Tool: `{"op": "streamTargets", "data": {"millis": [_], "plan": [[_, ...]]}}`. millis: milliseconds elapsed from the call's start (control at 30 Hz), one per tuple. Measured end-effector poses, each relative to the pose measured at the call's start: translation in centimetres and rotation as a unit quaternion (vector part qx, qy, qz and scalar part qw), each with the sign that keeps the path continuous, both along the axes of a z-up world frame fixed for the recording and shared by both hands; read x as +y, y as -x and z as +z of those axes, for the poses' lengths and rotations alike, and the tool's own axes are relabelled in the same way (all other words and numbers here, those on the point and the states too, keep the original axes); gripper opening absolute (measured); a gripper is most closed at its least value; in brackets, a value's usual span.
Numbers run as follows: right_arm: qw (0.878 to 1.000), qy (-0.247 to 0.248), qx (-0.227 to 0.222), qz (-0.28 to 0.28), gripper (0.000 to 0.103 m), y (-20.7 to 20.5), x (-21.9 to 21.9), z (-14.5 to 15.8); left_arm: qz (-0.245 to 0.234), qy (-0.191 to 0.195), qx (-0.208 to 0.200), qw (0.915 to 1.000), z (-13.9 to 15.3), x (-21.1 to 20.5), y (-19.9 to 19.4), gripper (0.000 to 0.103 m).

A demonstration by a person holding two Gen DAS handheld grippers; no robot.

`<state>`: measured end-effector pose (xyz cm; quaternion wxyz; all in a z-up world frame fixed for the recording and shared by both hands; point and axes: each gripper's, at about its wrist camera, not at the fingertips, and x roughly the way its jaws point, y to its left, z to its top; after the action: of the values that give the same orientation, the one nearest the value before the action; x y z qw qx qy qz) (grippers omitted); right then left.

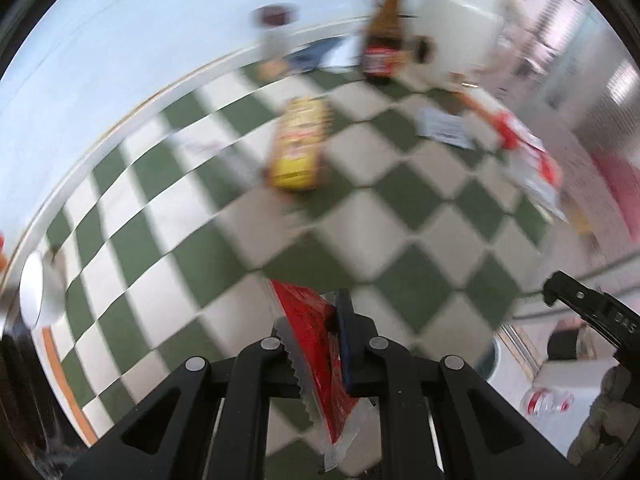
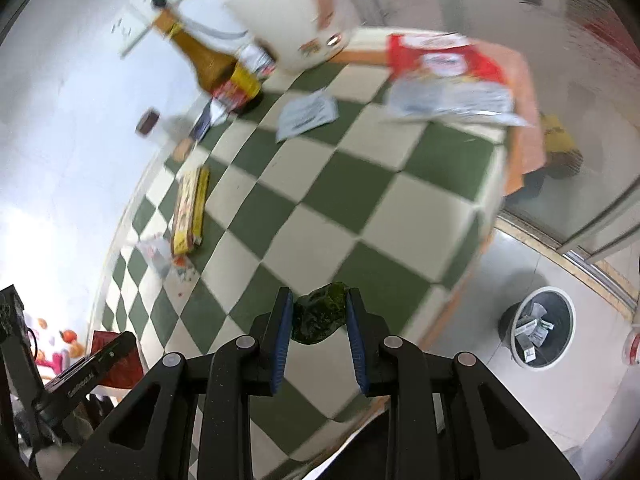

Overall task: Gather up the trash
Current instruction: 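Carry packet and leaf scrap to the trash bin and open both tools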

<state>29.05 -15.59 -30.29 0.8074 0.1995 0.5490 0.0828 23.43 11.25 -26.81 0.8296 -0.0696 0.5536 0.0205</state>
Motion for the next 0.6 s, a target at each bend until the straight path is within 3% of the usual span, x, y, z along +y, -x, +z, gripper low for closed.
{"op": "streamTargets", "data": {"millis": [200, 367, 467, 600], "plan": [[0.996, -0.005, -0.006, -0.09, 0.028, 4.2, -10.2, 0.5, -0.117, 0.012, -0.011, 0.993, 1.4, -12.1, -1.3, 0.009], [0.982, 0.0, 0.01, -0.189, 0.028, 9.8, -20.7, -1.2, -0.218, 0.027, 0.004, 0.9757, 0.0, -23.7, -1.9, 0.009], [0.968, 0.0, 0.03, -0.247, 0.028, 13.3, -26.9, -3.5, -0.276, 0.038, 0.027, 0.9601, -2.3, -31.3, -1.6, 0.009], [0.945, -0.011, 0.071, -0.318, 0.028, 18.2, -35.3, -9.7, -0.33, 0.054, 0.082, 0.9387, -8.8, -41.1, -1.1, 0.009]]}}
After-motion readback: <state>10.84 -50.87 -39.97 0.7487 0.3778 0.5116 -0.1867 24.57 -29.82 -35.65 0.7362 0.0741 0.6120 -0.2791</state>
